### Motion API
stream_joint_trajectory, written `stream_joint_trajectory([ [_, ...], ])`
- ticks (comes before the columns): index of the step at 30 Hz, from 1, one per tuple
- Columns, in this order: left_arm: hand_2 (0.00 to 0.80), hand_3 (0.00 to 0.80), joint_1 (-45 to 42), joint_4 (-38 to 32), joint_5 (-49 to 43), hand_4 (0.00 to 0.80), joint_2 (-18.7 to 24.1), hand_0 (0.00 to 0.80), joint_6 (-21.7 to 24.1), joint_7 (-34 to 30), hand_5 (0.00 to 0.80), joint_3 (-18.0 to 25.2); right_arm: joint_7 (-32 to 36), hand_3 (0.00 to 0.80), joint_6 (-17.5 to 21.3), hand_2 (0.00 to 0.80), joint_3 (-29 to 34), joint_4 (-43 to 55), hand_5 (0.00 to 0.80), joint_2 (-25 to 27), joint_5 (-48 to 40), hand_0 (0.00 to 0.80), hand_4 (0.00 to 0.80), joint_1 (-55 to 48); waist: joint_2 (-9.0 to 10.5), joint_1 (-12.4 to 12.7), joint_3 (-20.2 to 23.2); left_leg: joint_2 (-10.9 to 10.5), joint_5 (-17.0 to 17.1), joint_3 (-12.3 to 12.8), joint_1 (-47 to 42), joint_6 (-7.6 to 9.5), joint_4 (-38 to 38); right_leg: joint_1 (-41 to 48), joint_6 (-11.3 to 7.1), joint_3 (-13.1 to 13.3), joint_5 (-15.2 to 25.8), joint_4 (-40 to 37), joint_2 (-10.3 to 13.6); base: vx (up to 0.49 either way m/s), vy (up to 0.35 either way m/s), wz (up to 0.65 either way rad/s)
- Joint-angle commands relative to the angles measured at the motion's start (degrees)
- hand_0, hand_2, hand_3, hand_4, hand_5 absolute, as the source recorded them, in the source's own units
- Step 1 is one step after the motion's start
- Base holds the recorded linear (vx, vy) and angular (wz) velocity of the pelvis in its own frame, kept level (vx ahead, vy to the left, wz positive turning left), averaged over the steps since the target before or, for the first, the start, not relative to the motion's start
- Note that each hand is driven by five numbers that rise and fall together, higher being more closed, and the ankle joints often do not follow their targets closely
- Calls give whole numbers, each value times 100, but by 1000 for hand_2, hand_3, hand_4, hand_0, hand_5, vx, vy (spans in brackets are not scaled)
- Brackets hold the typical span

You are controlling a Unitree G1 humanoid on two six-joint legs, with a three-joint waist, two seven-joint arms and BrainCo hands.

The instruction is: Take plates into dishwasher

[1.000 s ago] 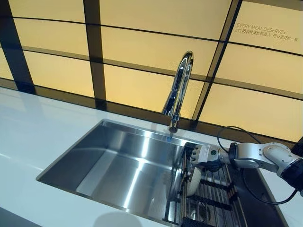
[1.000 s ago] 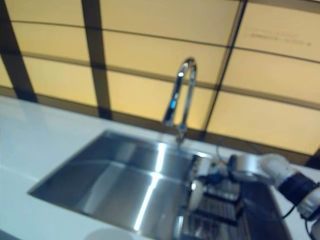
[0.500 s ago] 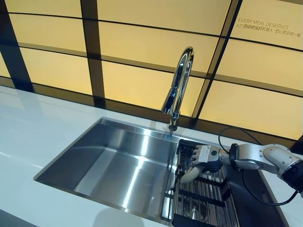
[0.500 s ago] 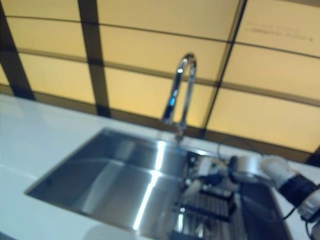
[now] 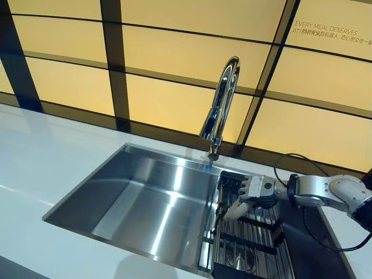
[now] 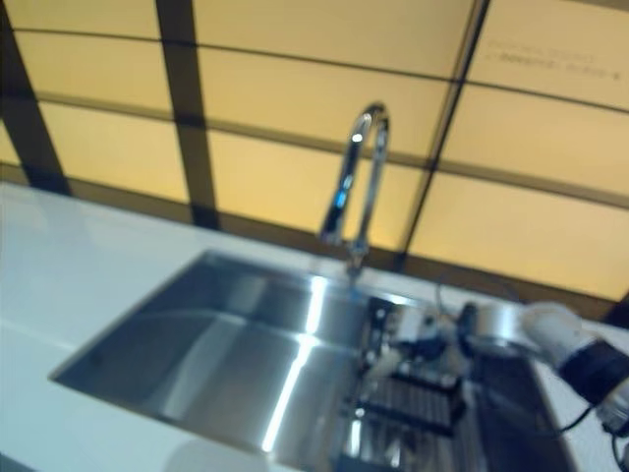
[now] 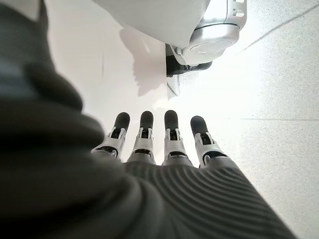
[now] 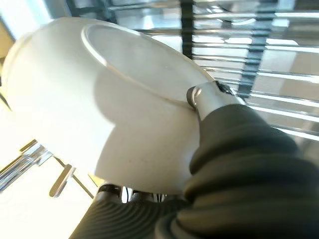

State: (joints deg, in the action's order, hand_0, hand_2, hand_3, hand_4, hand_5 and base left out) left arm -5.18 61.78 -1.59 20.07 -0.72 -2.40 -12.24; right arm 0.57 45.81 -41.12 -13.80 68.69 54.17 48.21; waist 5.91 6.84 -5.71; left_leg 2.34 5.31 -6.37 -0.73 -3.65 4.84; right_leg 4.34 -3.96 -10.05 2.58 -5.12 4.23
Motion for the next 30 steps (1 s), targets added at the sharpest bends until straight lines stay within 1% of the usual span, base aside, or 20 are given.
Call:
stream_joint_trajectory([
  [1,0,0,48,102,-121,0,97,0,53,-19,0,-191,-672,800,197,800,-159,-69,800,494,527,800,800,724,334,-10,159,-122,-545,465,-357,178,16,202,-121,-137,-120,12,-26,-4,109,-3],
  [4,0,0,52,152,-69,0,121,0,77,-22,0,-170,-977,800,312,800,-319,-80,800,690,976,800,800,881,377,-68,166,-165,-573,491,-387,213,16,192,-154,-73,-72,12,10,-9,94,-5],
  [7,0,0,71,165,-14,0,148,0,61,-12,0,-125,-1156,800,258,800,-465,67,800,940,1166,800,800,1005,428,-133,171,-204,-610,536,-417,255,16,164,-198,8,-31,42,45,-18,97,-10],
  [9,0,0,83,230,33,0,171,0,98,18,0,-94,-1304,800,63,800,-641,131,800,1166,1190,800,800,1223,487,-195,181,-249,-655,573,-455,304,16,123,-247,107,26,70,75,-28,116,-19],
  [14,0,0,57,231,114,0,193,0,122,47,0,-3,-1627,800,-421,800,-851,106,800,1504,1077,800,800,1556,521,-289,170,-313,-682,647,-491,393,16,-7,-342,283,124,176,140,-43,111,-20],
  [15,0,0,74,250,151,0,215,0,124,45,0,26,-1741,800,-696,800,-843,70,800,1603,908,800,800,1662,531,-332,163,-331,-692,683,-488,426,-3,-72,-380,363,166,229,166,-64,156,-30],
  [16,0,0,84,258,158,0,223,0,124,41,0,37,-1804,800,-865,800,-826,45,800,1662,781,800,800,1702,532,-355,155,-343,-705,698,-483,446,-26,-105,-404,398,188,265,187,-55,129,-29],
  [17,0,0,88,261,159,0,220,0,121,41,0,42,-1818,800,-892,800,-807,34,800,1669,746,800,800,1698,529,-361,151,-345,-708,703,-483,450,-32,-114,-411,406,193,275,193,-45,97,-18],
  [18,0,0,104,271,170,0,221,0,114,53,0,68,-1987,800,-1072,800,-626,-21,800,1722,604,800,800,1632,523,-400,132,-352,-717,727,-479,474,-57,-170,-445,454,223,340,214,-54,126,-19],
  [19,0,0,112,315,165,0,214,0,146,76,0,85,-2238,800,-1354,800,-300,-116,800,1794,335,800,800,1505,515,-456,106,-366,-730,745,-467,507,-100,-252,-486,530,256,448,247,-64,166,-26],
  [21,0,0,118,327,121,0,210,0,149,78,0,82,-2546,800,-1628,800,348,-280,800,1814,-114,800,800,1107,490,-526,83,-388,-765,748,-420,543,-190,-353,-530,648,296,561,279,-43,139,-32],
  [23,0,0,124,349,86,0,231,0,160,70,0,57,-2782,800,-1760,800,904,-377,800,1829,-335,800,800,703,479,-563,67,-405,-789,740,-381,563,-253,-418,-557,718,330,609,298,-22,109,-18],
  [24,0,0,121,391,7,0,254,0,160,28,0,52,-3020,800,-1781,800,1560,-530,800,1842,-631,800,800,255,452,-625,45,-420,-819,731,-362,578,-302,-495,-593,795,392,638,310,-9,126,-14],
  [26,0,0,110,423,-67,0,284,0,128,21,0,-19,-3295,800,-1811,800,2278,-646,800,1860,-991,800,800,-244,427,-684,24,-439,-823,668,-358,579,-288,-604,-645,888,531,593,304,7,116,-27],
  [28,0,0,113,451,-133,0,316,0,83,4,0,-54,-3482,800,-1836,800,2701,-738,800,1858,-1311,800,800,-534,418,-733,17,-460,-830,644,-365,565,-270,-685,-686,948,676,492,281,17,67,-19],
  [29,0,0,124,471,-126,0,336,0,75,10,0,-91,-3530,800,-1832,800,2881,-745,800,1869,-1434,800,800,-651,429,-735,11,-466,-842,657,-375,555,-261,-732,-703,933,746,446,273,10,64,-23],
  [30,0,0,146,499,-163,0,362,0,42,22,0,-139,-3628,800,-1946,800,3119,-765,800,1855,-1911,800,800,-737,409,-786,-9,-468,-860,719,-409,540,-225,-914,-741,861,881,425,249,4,66,-38],
])
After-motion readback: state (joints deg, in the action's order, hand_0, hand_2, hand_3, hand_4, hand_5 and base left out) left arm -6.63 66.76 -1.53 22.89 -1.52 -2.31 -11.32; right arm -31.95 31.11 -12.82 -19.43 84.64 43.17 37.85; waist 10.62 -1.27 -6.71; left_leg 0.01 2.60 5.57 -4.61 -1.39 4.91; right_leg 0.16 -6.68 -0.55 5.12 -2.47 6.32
